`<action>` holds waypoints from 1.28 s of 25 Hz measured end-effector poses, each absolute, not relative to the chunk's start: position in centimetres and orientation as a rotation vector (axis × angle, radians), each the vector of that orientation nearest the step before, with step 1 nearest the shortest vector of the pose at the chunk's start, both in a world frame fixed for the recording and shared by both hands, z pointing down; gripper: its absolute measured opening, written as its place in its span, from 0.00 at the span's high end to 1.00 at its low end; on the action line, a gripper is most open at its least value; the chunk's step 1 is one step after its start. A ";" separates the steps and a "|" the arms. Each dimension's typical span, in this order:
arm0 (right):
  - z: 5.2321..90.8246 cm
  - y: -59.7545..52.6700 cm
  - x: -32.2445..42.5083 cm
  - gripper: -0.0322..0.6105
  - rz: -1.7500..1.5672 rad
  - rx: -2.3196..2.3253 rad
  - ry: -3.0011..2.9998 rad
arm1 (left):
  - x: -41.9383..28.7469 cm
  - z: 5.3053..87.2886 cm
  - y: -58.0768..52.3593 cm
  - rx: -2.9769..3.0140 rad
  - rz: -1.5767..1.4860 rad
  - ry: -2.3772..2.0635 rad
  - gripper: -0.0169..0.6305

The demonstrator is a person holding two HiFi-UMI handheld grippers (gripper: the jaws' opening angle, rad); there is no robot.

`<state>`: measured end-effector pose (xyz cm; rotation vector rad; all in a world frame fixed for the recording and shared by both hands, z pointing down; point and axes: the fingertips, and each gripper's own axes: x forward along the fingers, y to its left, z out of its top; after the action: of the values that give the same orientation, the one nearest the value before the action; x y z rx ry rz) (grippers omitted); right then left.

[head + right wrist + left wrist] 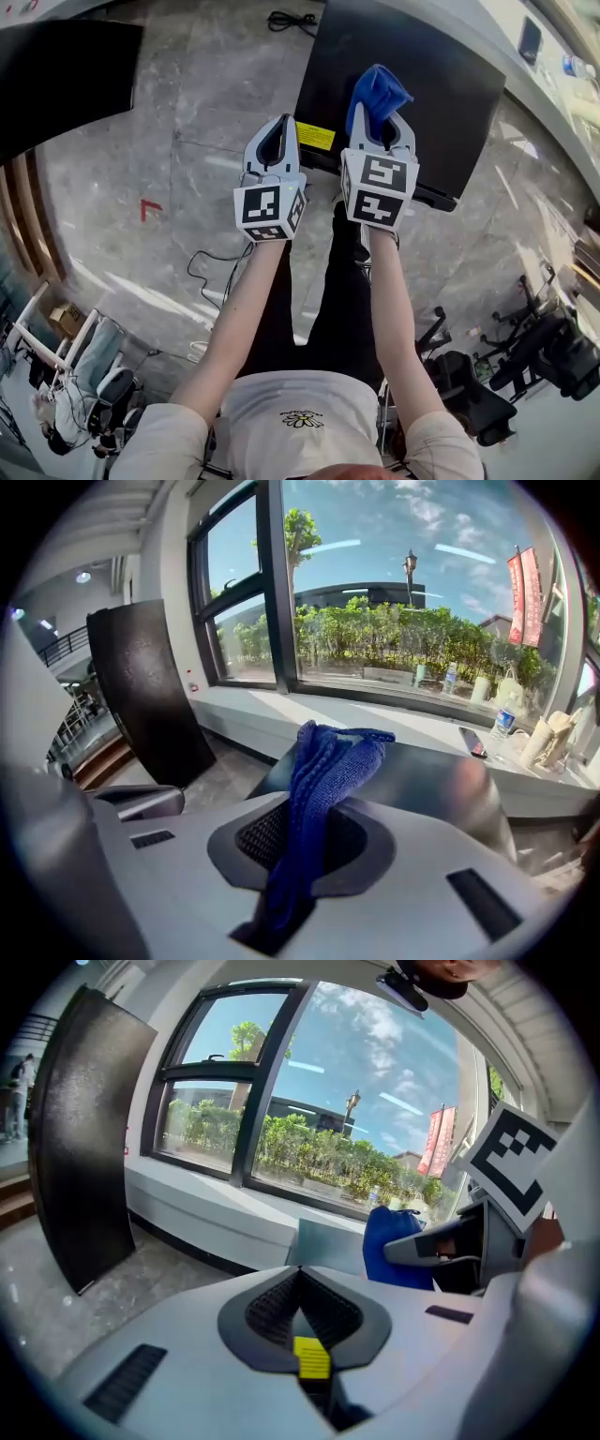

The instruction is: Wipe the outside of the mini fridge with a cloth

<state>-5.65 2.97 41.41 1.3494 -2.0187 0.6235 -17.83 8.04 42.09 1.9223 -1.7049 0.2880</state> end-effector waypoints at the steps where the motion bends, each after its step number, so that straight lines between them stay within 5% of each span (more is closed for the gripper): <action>1: 41.5 3.2 -7.2 0.84 0.626 1.340 -2.024 | -19.4 42.3 8.3 1.916 0.291 -1.712 0.97; 15: 47.8 4.4 -16.1 0.84 0.733 1.234 -1.952 | -28.6 45.0 8.0 1.840 0.243 -1.762 0.97; 32: 48.3 5.2 -6.8 0.84 0.654 1.281 -1.891 | -19.4 45.0 8.1 1.922 0.290 -1.693 0.97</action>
<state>-6.79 5.19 48.31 1.2805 -1.8911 0.6539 -19.45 8.10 44.99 1.9216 -1.6934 0.2898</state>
